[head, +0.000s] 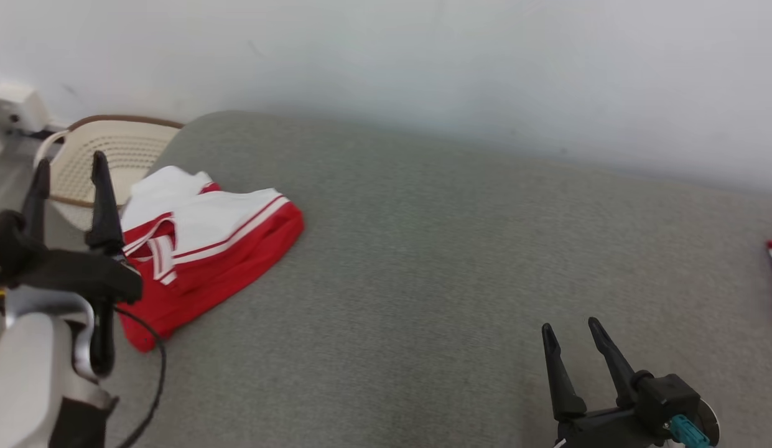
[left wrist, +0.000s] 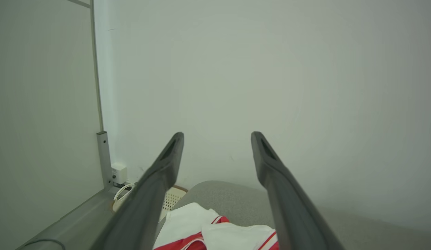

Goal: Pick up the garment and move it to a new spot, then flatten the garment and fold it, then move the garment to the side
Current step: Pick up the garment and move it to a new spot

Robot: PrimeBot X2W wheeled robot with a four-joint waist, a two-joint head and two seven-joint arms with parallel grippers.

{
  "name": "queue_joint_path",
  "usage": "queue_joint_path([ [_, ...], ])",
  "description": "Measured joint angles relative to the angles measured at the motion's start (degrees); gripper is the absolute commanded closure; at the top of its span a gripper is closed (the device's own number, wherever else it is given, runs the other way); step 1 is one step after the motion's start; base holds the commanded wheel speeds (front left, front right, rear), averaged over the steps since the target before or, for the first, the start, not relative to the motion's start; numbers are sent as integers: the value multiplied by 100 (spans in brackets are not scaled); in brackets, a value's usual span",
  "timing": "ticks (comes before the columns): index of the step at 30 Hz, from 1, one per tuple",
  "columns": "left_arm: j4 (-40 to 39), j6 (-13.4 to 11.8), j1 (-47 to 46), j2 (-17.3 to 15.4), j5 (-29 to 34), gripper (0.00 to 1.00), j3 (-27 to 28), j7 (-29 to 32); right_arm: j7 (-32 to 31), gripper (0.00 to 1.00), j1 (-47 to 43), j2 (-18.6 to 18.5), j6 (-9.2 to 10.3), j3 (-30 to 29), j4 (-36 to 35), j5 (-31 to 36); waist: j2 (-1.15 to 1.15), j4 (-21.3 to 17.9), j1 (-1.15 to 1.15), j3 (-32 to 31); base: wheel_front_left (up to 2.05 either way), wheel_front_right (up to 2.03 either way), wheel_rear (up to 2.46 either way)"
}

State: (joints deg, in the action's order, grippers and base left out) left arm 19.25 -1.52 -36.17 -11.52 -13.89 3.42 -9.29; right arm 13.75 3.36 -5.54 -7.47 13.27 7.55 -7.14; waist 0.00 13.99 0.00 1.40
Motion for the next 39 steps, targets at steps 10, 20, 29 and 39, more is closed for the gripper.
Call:
queue_joint_path([
  [10,1230,83,-913,-457,-86,0,129,271,47,0,217,9,0,113,103,-46,0,-816,0,178,0,0,0],
  [20,2938,342,-1459,-928,-178,0,132,687,90,0,430,-44,0,205,162,-102,0,-1486,0,478,0,0,0],
  [29,4294,398,-1501,-1228,-212,0,100,1132,100,0,551,-47,0,258,220,-110,0,-1853,0,726,0,0,0],
  [39,5138,541,-1448,-1259,-368,0,18,1596,113,0,586,-44,0,270,257,-119,0,-2121,0,885,0,0,0],
])
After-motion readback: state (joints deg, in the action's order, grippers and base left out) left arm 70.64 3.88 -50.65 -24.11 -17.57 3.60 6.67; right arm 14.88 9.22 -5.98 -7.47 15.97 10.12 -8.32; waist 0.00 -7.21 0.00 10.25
